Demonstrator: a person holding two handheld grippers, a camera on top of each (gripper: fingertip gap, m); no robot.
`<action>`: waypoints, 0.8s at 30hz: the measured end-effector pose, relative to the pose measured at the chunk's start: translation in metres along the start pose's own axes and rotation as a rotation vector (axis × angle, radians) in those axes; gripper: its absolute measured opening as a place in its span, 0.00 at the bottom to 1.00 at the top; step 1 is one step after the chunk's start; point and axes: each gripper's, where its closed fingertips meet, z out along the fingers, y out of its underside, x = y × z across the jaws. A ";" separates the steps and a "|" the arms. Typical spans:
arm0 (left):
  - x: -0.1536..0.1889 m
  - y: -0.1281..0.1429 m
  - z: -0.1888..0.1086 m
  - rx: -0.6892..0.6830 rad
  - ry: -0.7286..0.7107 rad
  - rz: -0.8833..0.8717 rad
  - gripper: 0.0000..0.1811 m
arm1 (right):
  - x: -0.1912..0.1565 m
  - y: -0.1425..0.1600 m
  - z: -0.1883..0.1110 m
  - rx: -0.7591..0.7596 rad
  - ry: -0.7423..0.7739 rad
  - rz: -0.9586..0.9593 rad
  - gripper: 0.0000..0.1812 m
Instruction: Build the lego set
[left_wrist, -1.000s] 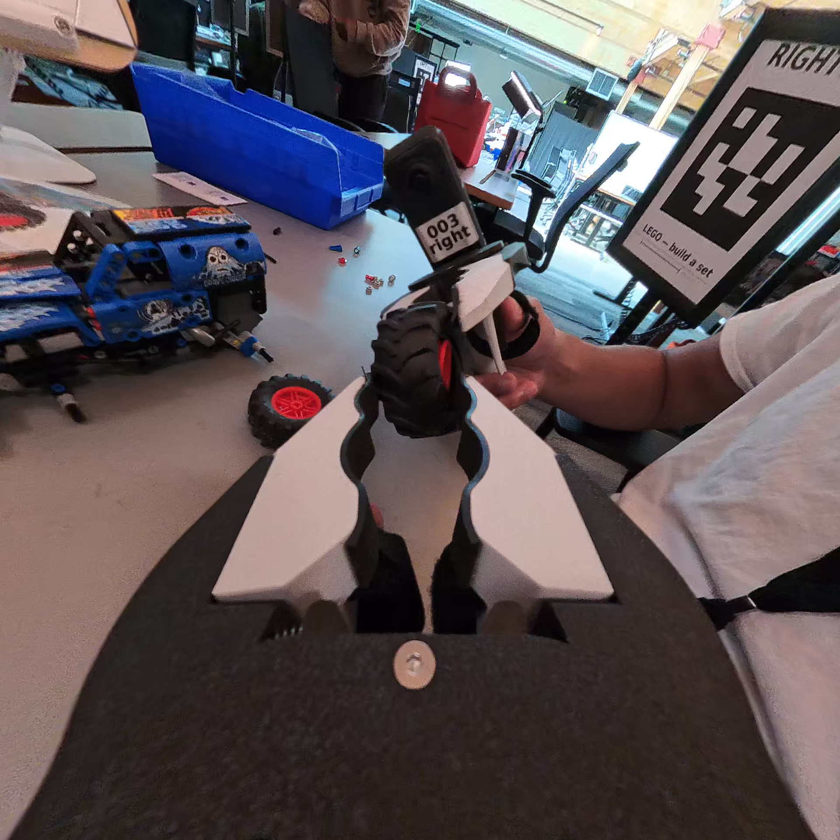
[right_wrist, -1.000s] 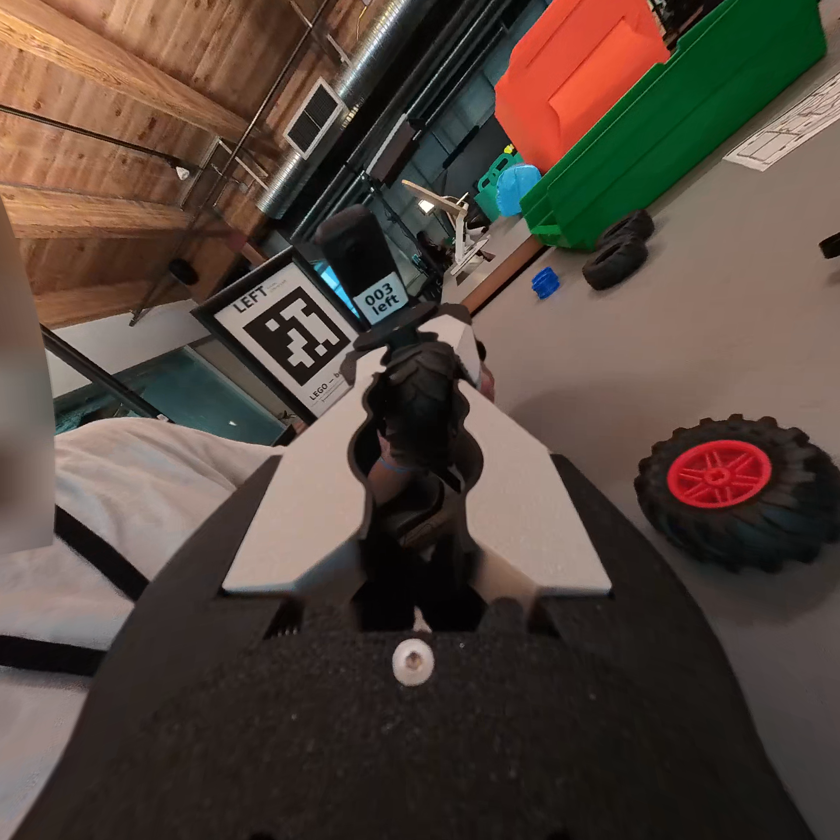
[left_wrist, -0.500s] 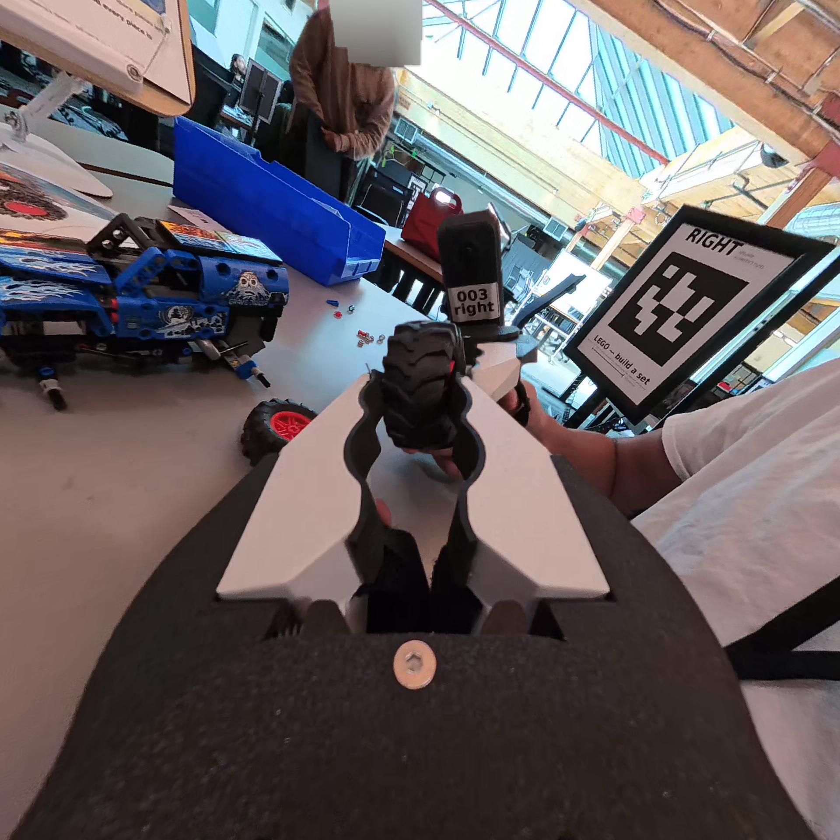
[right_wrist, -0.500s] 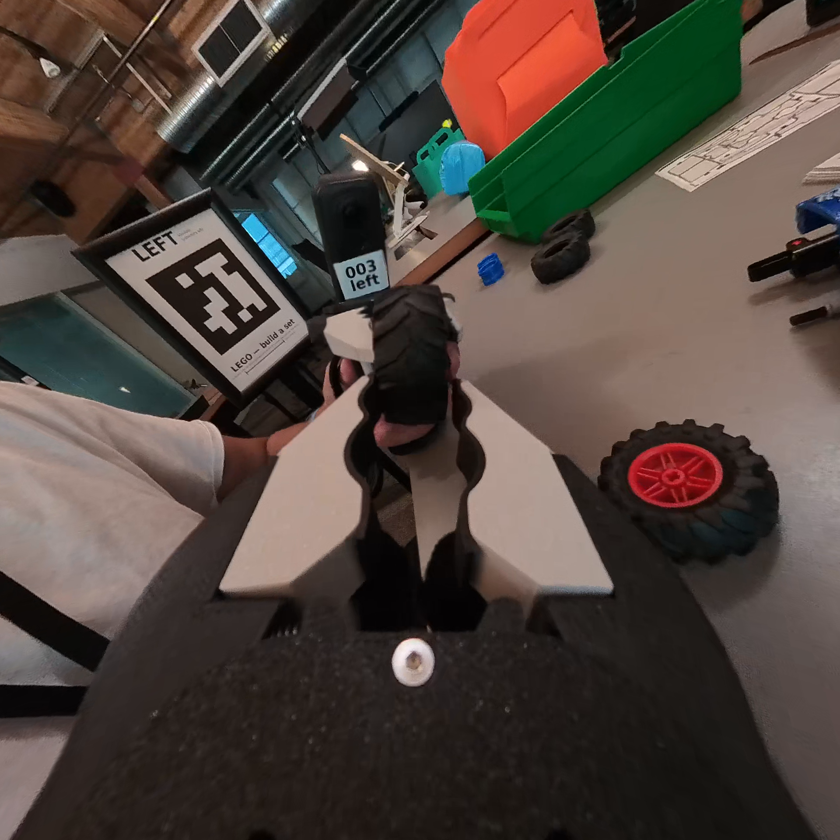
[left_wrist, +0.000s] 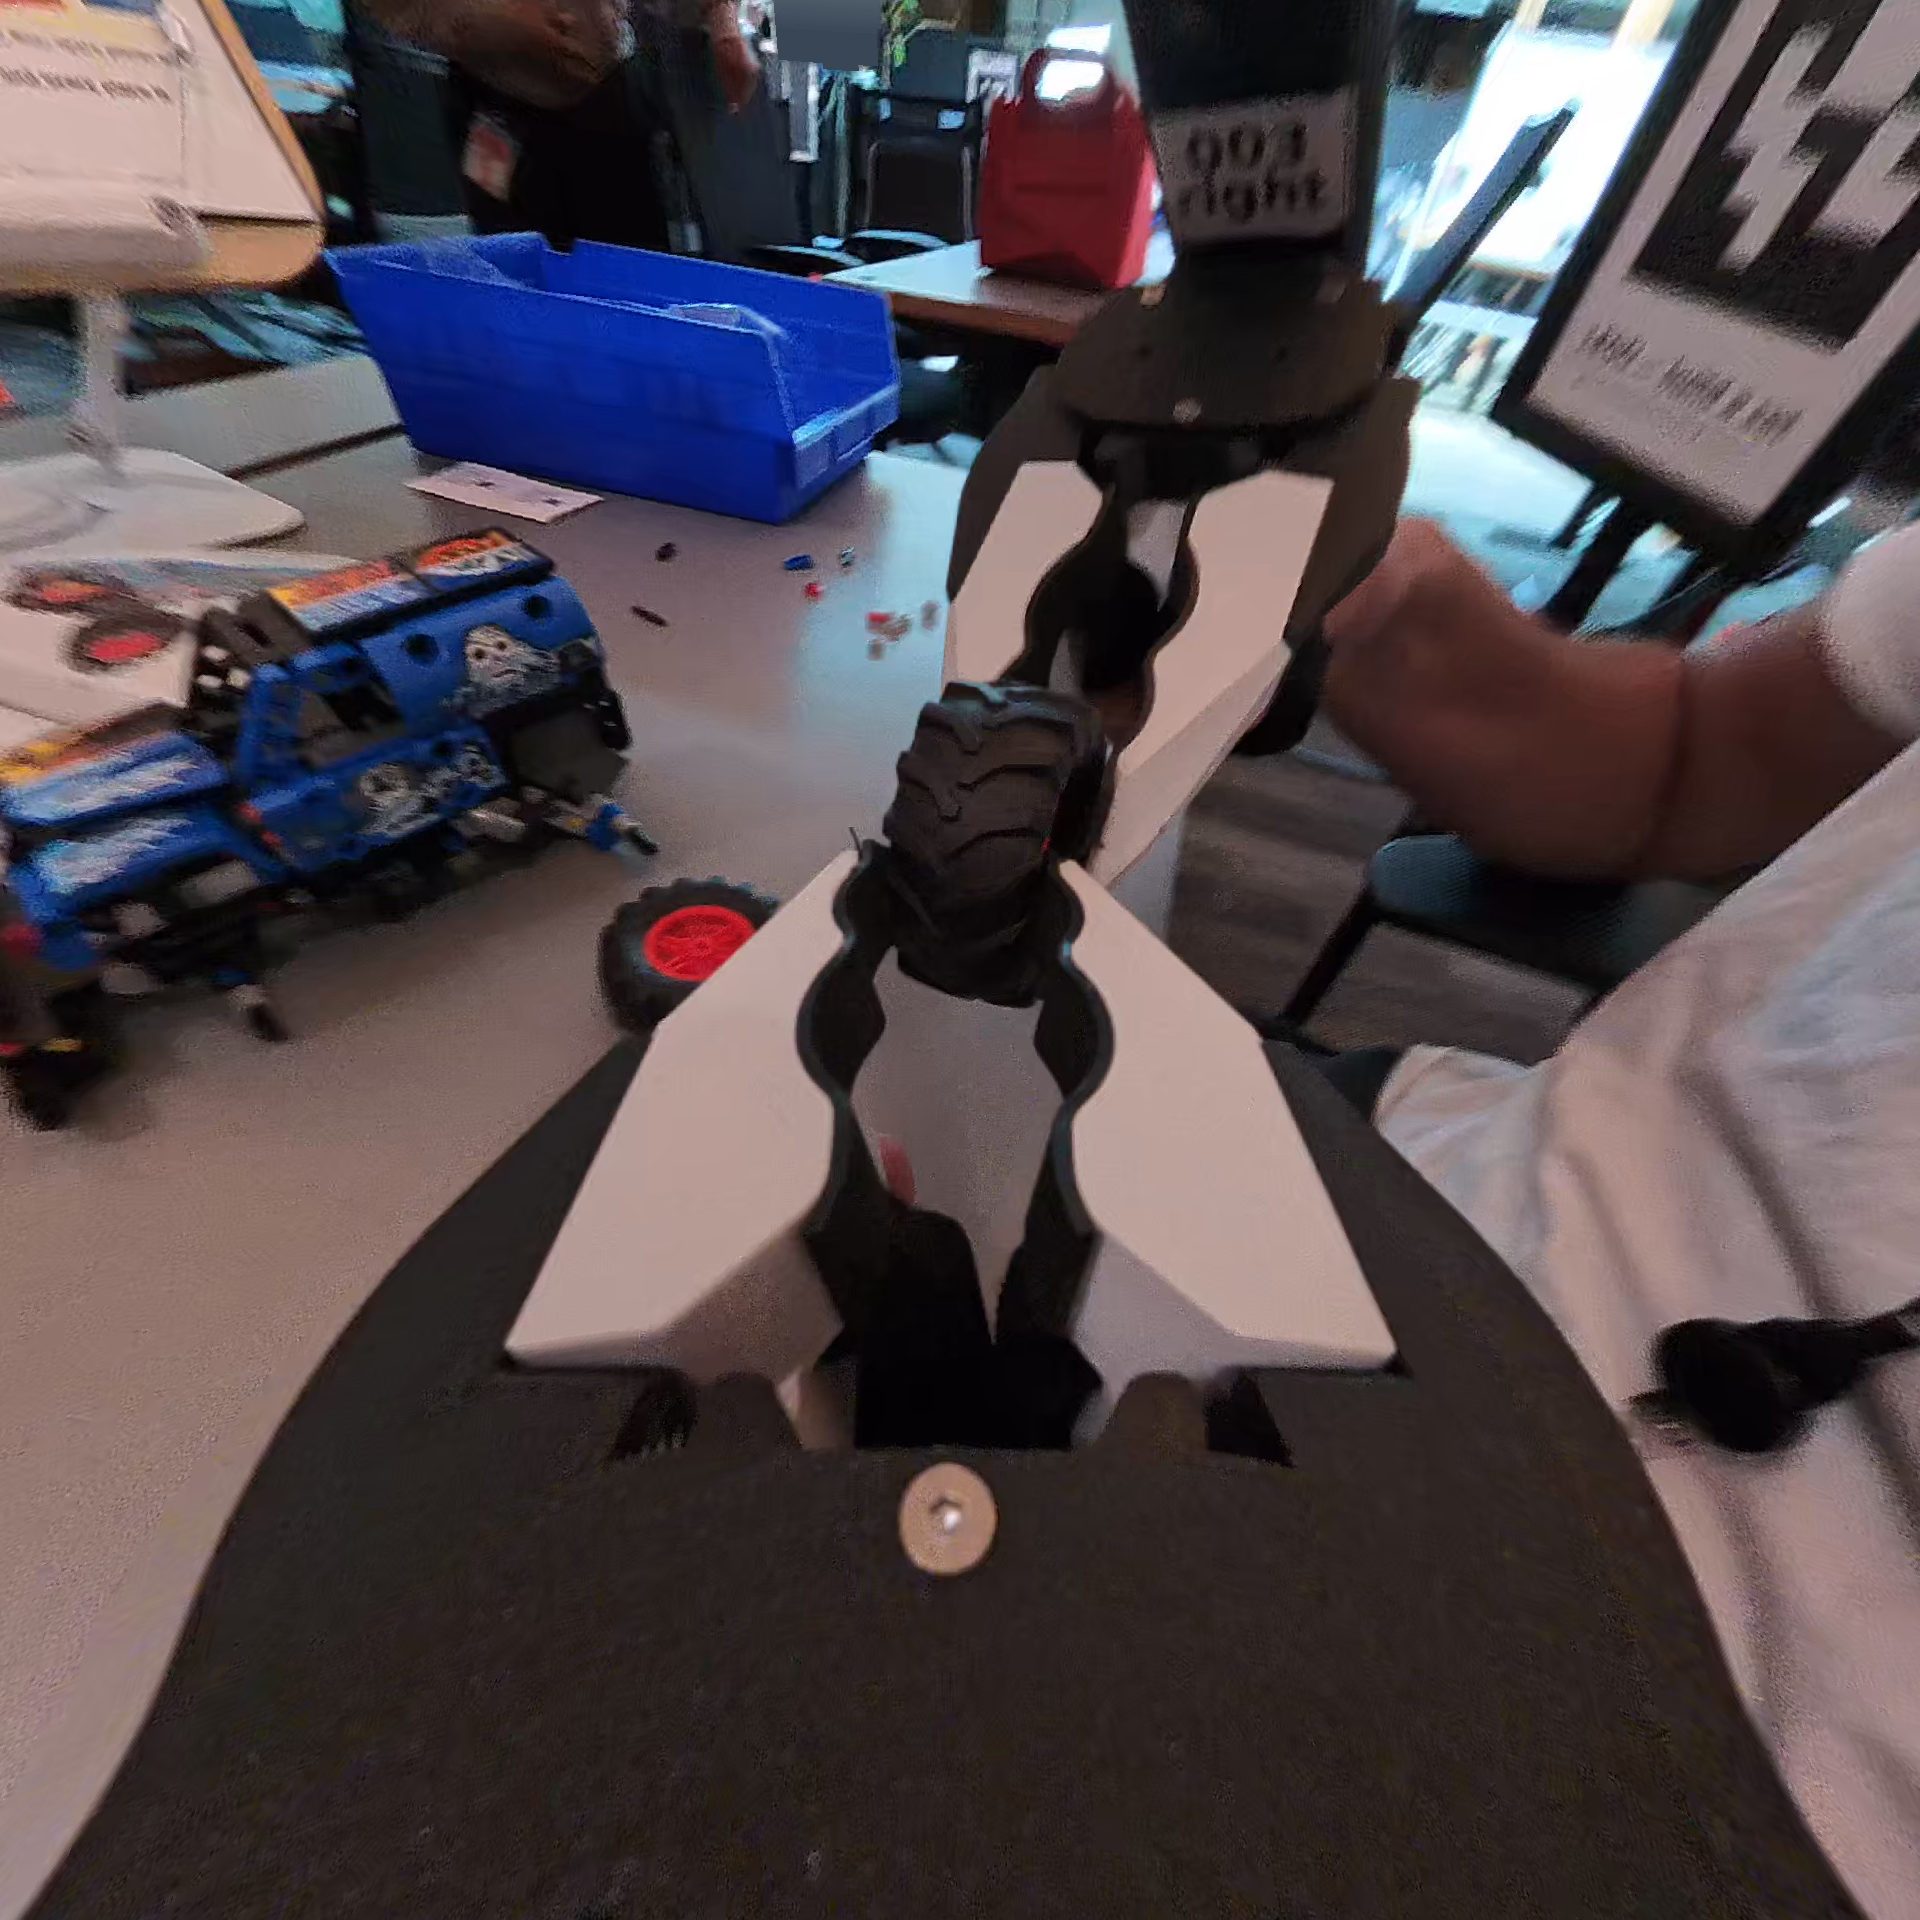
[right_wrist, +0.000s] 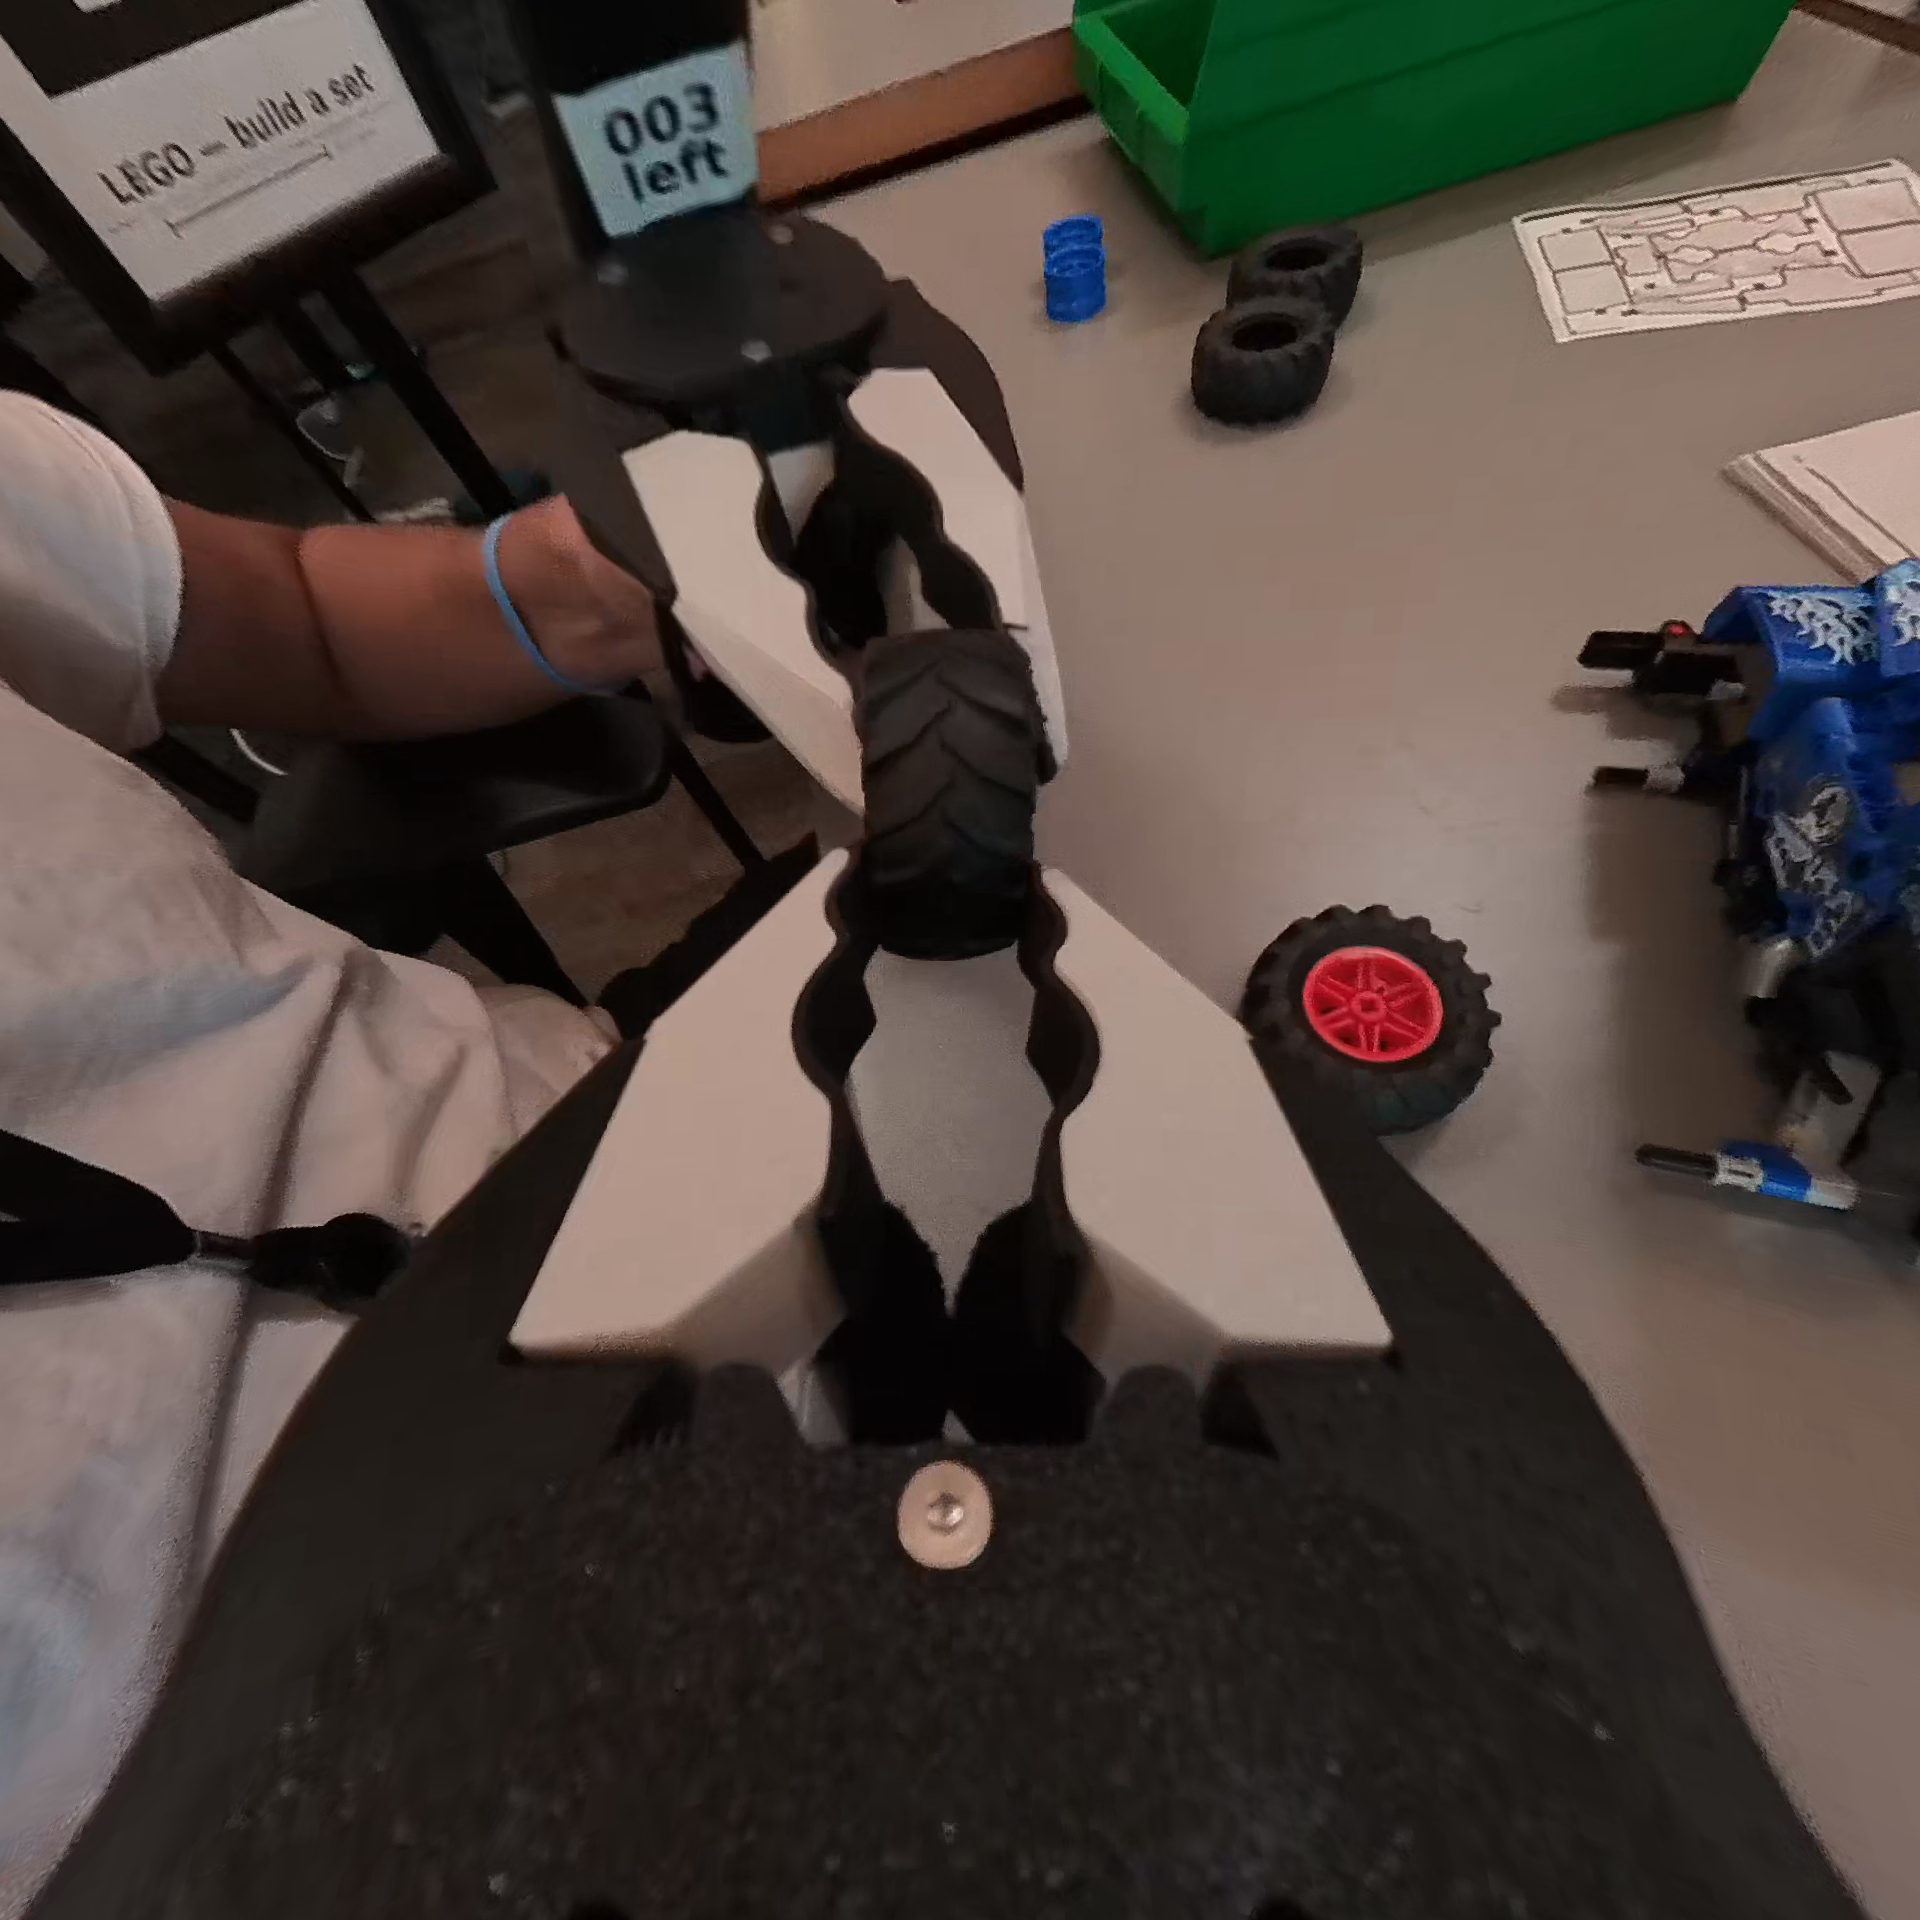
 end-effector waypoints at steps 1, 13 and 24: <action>0.005 -0.006 -0.001 0.047 0.063 -0.076 0.14 | -0.006 -0.004 -0.002 0.048 -0.057 0.022 0.14; 0.013 -0.025 -0.008 0.205 0.314 -0.434 0.14 | -0.027 -0.015 -0.003 0.327 -0.448 0.196 0.13; -0.031 -0.043 -0.022 0.480 0.005 -0.402 0.14 | 0.017 -0.037 0.014 0.490 -0.094 0.474 0.23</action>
